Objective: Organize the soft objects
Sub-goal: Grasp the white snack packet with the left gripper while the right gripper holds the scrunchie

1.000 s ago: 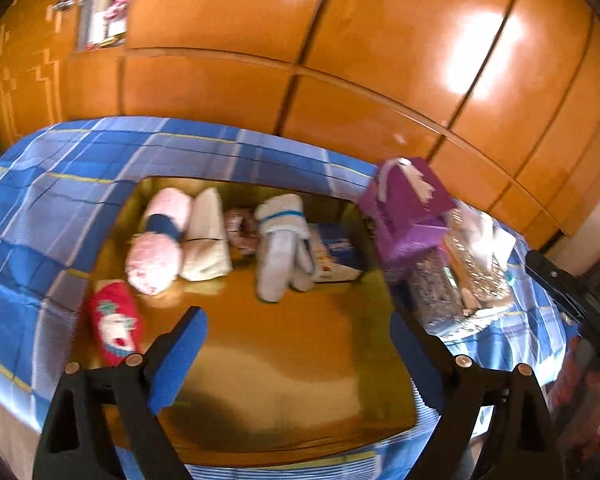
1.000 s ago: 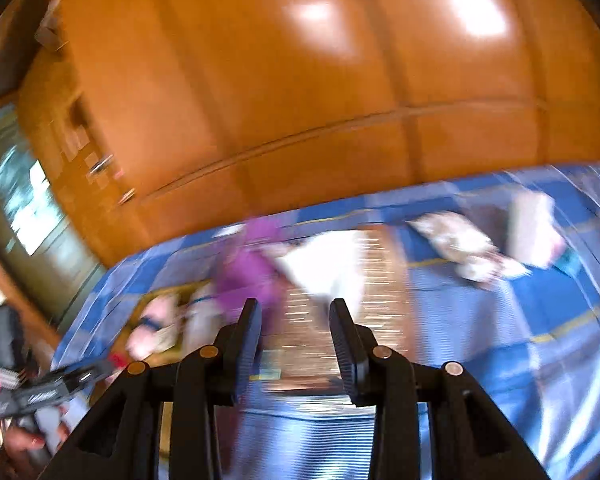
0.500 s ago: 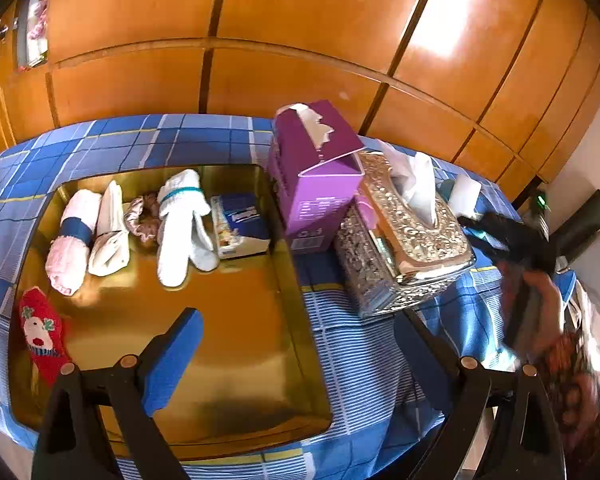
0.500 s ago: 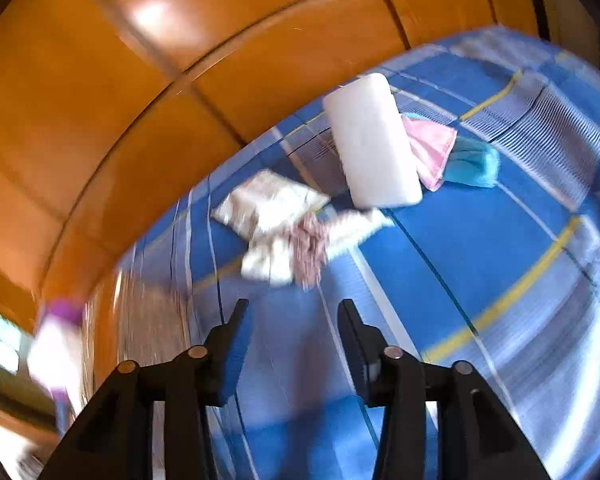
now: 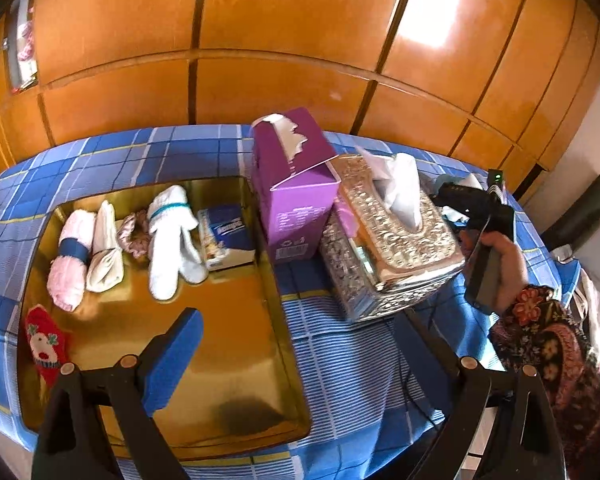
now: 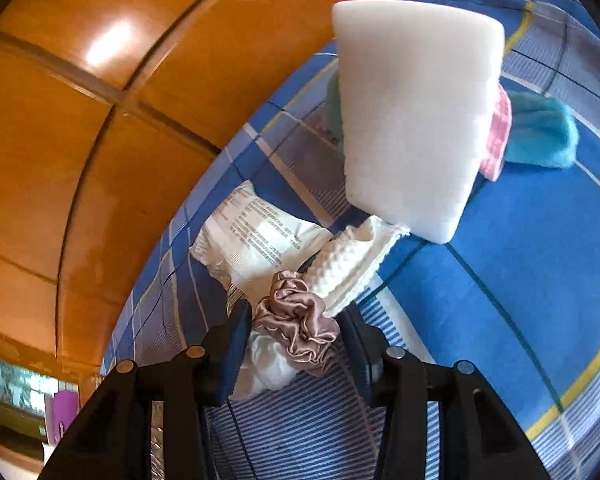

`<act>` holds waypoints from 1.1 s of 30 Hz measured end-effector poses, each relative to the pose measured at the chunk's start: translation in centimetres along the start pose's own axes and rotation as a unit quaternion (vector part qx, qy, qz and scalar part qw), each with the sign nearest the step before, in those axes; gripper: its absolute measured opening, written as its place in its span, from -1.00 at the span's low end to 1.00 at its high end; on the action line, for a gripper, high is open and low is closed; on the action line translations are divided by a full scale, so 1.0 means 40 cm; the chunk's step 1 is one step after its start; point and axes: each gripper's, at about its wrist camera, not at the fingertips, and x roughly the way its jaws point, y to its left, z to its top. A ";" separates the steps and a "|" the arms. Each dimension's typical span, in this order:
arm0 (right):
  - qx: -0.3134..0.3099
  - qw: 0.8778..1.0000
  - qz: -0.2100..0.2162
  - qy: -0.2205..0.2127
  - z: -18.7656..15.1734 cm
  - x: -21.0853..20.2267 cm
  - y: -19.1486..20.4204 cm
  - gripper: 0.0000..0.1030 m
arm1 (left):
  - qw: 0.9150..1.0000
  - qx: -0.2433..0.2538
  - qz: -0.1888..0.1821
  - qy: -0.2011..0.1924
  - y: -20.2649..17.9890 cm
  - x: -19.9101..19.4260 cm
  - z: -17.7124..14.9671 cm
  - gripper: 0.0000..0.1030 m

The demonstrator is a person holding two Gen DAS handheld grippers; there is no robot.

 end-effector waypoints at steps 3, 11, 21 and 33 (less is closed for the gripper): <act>-0.017 1.000 0.019 -0.003 -0.009 -0.023 -0.017 -0.33 | 1.000 0.012 -0.009 -0.003 -0.030 -0.001 0.024 0.88; -0.130 0.990 0.052 -0.030 -0.061 -0.124 -0.069 -0.34 | 0.997 0.046 -0.058 -0.003 -0.148 0.031 0.132 0.88; -0.130 0.986 0.090 -0.052 -0.105 -0.146 -0.140 -0.34 | 0.993 0.043 -0.092 0.060 -0.373 0.171 0.363 0.91; -0.099 0.983 0.137 -0.076 -0.099 -0.172 -0.186 -0.32 | 0.982 0.004 -0.021 0.186 -0.507 0.573 0.487 0.92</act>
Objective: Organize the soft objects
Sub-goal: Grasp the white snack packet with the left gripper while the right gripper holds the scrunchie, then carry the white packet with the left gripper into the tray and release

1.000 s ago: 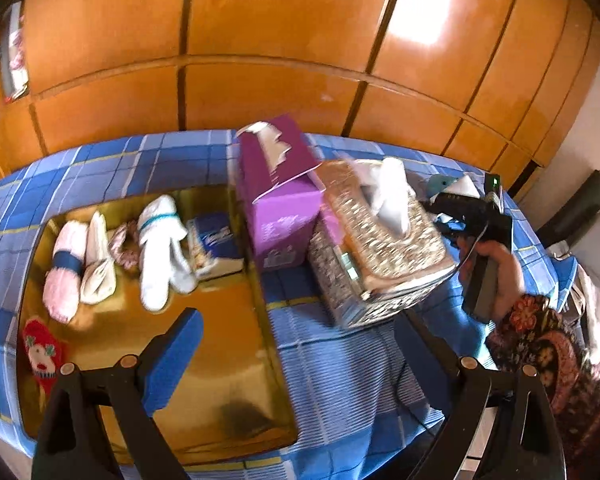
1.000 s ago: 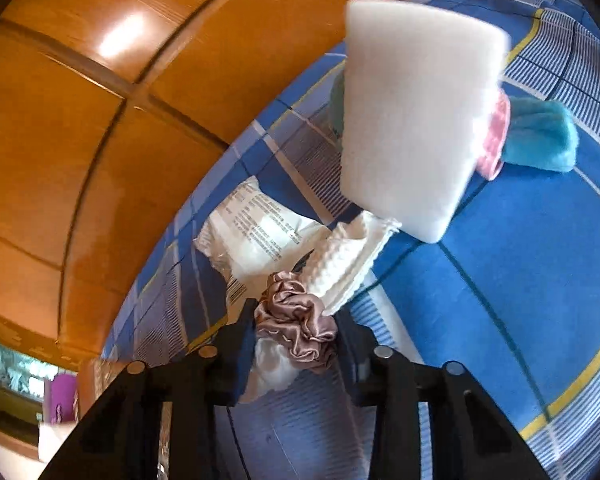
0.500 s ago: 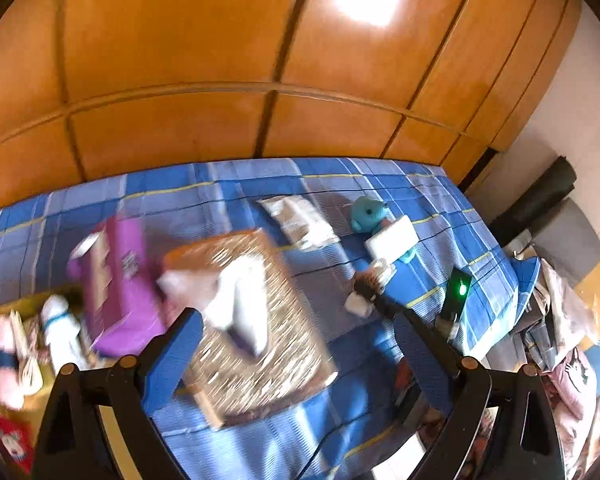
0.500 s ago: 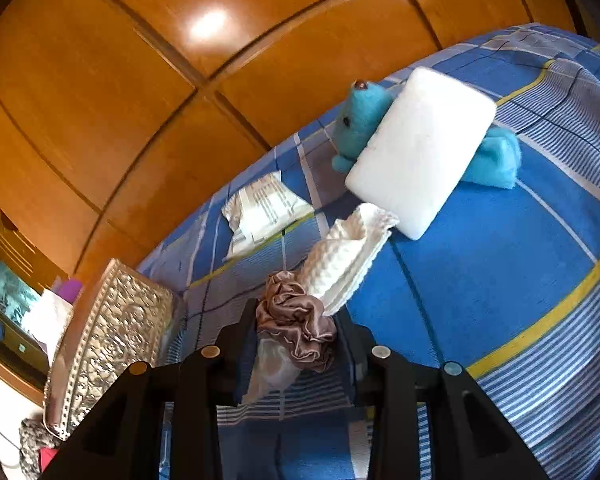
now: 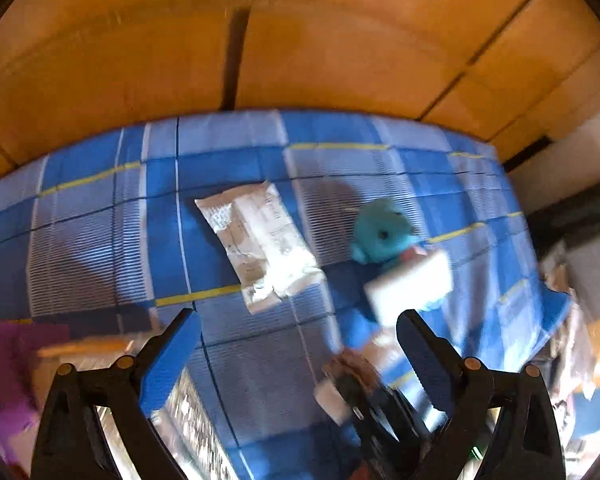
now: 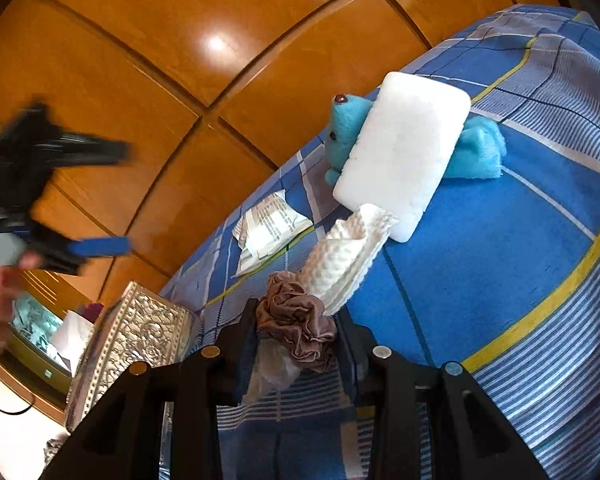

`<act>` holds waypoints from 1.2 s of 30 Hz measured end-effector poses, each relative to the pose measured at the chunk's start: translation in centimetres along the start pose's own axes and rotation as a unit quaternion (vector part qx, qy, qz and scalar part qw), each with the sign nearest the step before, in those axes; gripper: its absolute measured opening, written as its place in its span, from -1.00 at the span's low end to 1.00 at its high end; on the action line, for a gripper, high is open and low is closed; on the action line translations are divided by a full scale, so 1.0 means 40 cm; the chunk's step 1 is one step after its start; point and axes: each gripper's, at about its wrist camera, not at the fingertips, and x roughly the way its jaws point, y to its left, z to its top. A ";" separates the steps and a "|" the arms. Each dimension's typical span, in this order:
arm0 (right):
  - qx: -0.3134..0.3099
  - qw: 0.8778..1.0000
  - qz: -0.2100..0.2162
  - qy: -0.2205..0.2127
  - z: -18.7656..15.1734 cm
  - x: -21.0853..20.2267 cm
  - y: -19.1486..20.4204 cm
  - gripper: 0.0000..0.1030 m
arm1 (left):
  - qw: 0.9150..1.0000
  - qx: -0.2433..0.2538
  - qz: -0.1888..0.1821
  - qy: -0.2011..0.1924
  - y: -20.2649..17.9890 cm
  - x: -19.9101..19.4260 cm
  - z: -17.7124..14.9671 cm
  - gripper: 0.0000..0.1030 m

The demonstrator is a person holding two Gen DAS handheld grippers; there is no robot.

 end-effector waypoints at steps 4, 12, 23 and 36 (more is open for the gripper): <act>0.007 1.000 0.015 -0.008 0.001 -0.004 -0.012 -0.32 | 0.998 -0.008 0.049 0.033 0.004 0.136 0.049 0.92; 0.016 0.999 0.034 -0.018 0.003 -0.014 -0.029 -0.32 | 0.996 -0.039 0.065 0.056 0.006 0.259 0.115 0.92; 0.020 0.999 0.042 -0.025 -0.010 -0.019 -0.040 -0.32 | 0.993 -0.009 0.110 0.034 -0.002 0.299 0.119 0.28; 0.014 0.999 0.028 -0.022 -0.010 -0.017 -0.028 -0.33 | 0.998 -0.005 0.054 0.017 0.018 0.169 0.068 0.16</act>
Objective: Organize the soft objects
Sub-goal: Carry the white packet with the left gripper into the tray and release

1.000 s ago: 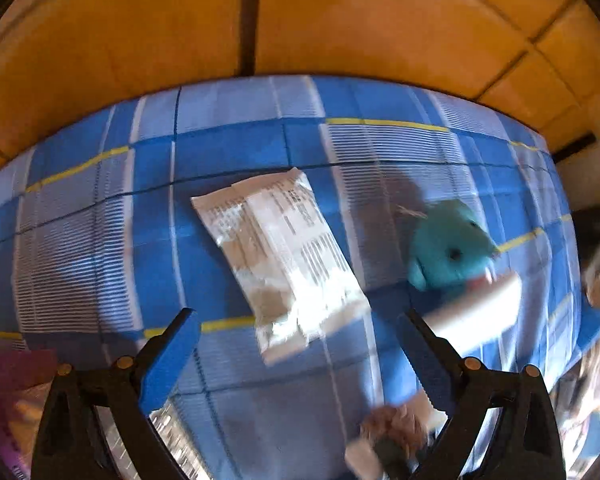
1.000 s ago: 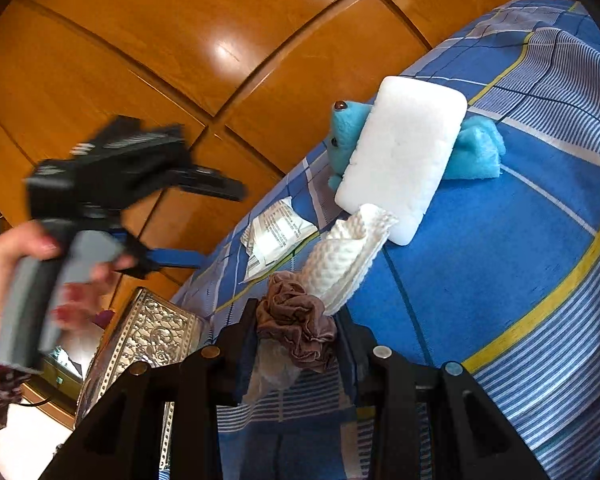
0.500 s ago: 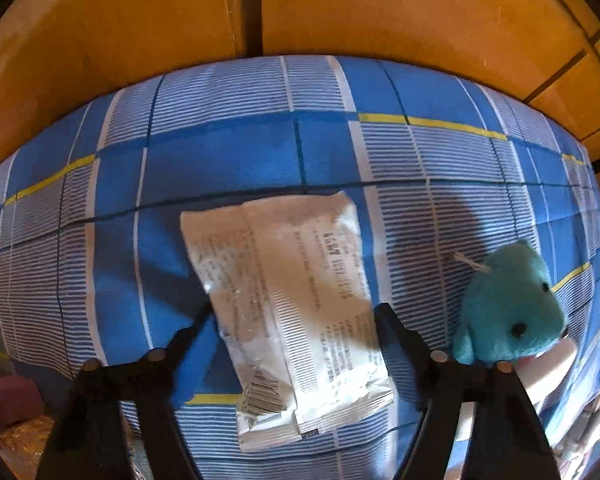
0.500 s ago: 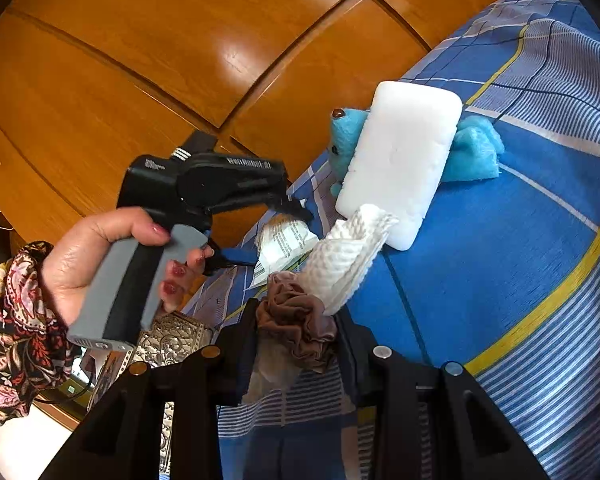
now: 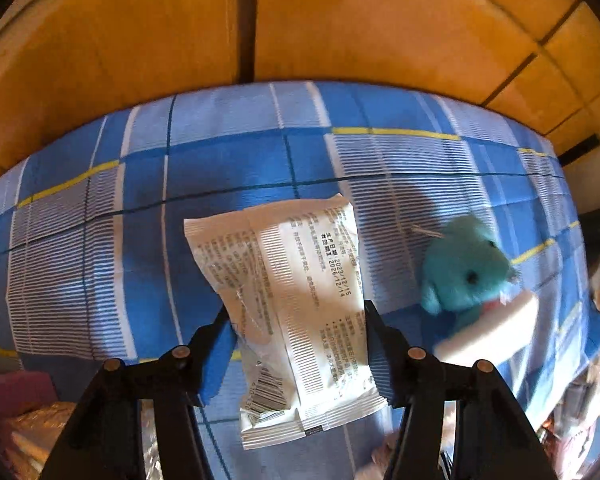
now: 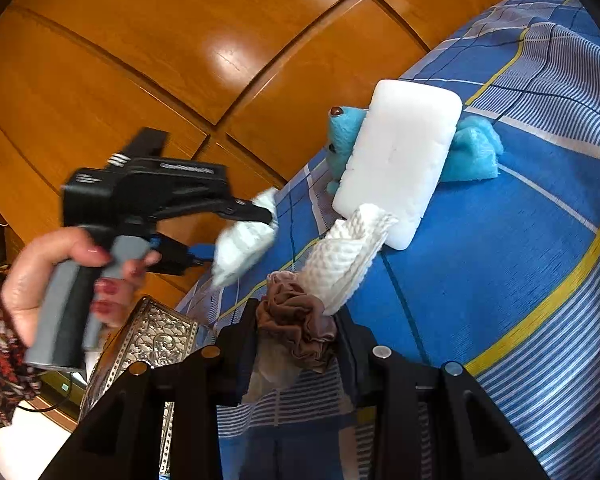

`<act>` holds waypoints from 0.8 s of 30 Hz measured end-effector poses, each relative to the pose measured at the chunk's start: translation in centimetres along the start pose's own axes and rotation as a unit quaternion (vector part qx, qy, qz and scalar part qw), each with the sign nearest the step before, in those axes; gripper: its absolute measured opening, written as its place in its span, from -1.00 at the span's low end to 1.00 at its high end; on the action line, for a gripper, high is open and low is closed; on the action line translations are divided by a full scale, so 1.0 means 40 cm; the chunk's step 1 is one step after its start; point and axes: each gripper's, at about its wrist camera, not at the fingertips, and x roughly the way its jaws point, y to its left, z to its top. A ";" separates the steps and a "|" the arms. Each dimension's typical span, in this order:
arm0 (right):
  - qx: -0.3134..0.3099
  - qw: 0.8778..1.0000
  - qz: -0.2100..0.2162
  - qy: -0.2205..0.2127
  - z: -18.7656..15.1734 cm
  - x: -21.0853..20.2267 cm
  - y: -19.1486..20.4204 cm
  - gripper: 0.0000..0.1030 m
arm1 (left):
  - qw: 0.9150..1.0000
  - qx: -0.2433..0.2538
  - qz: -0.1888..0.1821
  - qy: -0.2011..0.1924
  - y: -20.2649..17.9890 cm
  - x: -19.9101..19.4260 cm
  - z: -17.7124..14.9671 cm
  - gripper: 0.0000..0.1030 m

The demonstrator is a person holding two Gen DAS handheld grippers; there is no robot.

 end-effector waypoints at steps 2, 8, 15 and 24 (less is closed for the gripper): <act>-0.002 1.000 -0.005 0.002 0.001 0.004 0.004 -0.33 | 1.000 0.008 -0.009 -0.010 0.002 -0.037 -0.015 0.16; -0.008 1.000 -0.018 0.005 0.003 0.010 0.013 -0.35 | 0.998 0.031 -0.040 -0.033 -0.013 -0.135 -0.054 0.16; -0.018 0.999 -0.038 0.013 0.000 0.021 0.024 -0.37 | 0.993 0.056 -0.092 -0.056 -0.005 -0.263 -0.146 0.16; -0.026 0.998 -0.059 0.015 -0.002 0.030 0.035 -0.37 | 0.977 0.079 -0.167 -0.106 0.087 -0.477 -0.301 0.16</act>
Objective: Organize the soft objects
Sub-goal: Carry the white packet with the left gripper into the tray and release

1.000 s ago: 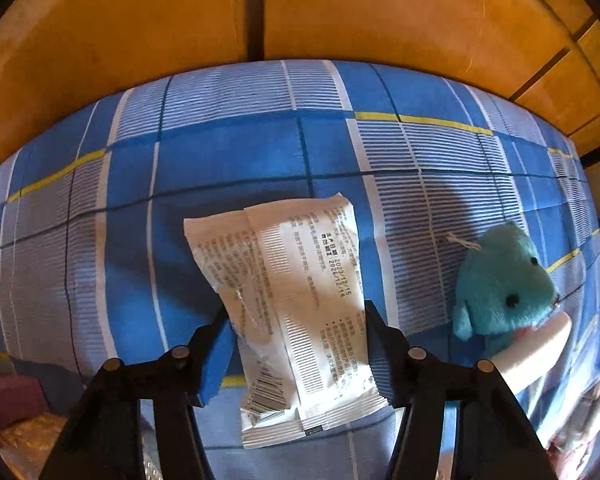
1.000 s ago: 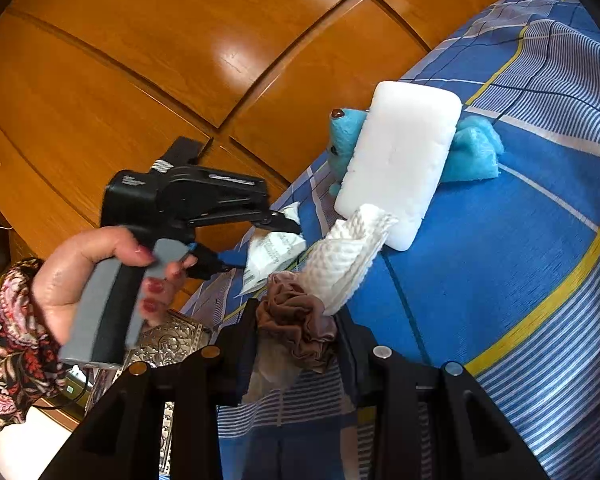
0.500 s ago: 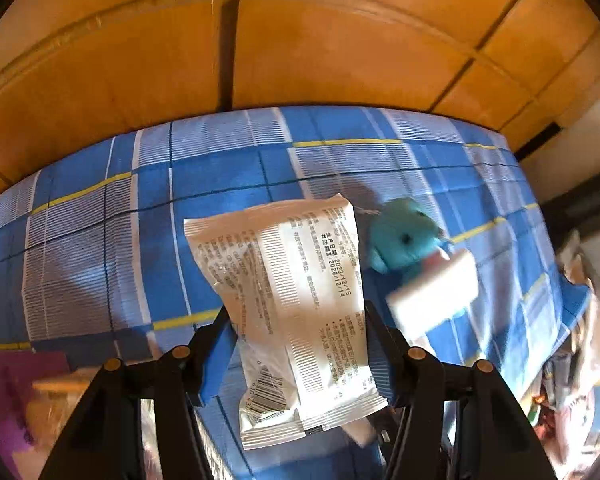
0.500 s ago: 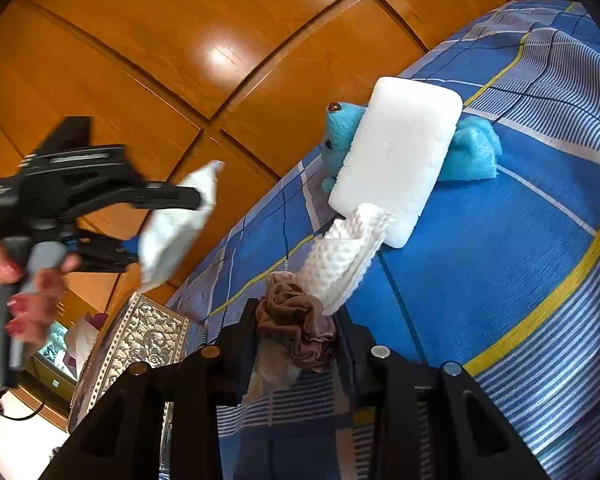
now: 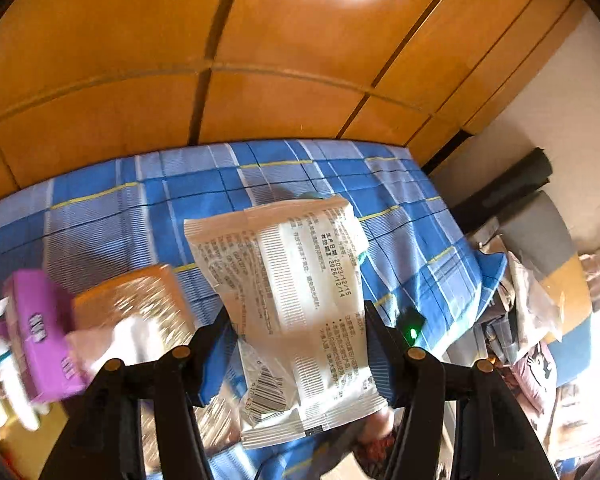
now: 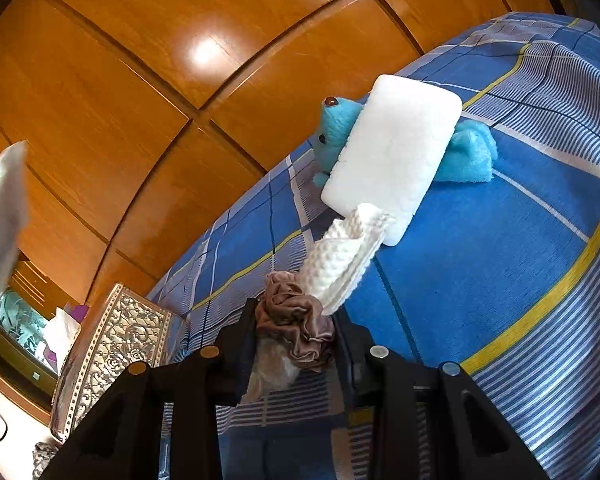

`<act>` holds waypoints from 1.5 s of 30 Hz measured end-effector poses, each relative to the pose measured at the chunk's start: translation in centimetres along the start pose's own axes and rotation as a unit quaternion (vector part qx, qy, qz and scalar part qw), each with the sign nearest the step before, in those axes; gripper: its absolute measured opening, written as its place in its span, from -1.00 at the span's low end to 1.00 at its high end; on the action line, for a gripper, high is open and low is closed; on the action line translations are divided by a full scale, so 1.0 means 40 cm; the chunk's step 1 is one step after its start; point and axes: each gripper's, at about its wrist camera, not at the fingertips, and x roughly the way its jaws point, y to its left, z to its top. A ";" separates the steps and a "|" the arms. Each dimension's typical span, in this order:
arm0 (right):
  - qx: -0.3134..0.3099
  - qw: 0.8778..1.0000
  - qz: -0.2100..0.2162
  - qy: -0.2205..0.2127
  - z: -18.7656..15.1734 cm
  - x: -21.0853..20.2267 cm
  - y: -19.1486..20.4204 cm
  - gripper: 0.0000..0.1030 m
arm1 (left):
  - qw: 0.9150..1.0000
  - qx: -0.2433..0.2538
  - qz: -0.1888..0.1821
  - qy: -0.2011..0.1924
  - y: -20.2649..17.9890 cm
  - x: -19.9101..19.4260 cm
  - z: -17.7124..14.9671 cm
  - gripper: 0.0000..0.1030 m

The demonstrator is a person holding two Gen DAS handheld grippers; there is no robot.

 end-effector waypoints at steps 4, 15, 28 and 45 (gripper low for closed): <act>-0.004 1.000 -0.007 0.002 0.000 0.004 0.006 -0.37 | 0.999 -0.015 -0.016 -0.024 0.067 -0.127 -0.064 0.16; -0.011 1.000 -0.020 0.007 0.003 0.013 0.016 -0.37 | 0.994 -0.089 0.043 -0.055 0.381 -0.331 -0.239 0.16; -0.021 0.999 -0.038 0.012 0.005 0.030 0.031 -0.37 | 0.970 -0.204 0.131 0.012 0.703 -0.246 -0.509 0.16; -0.036 0.997 -0.059 0.017 0.006 0.043 0.045 -0.36 | 0.961 -0.197 0.192 0.019 0.824 -0.221 -0.599 0.18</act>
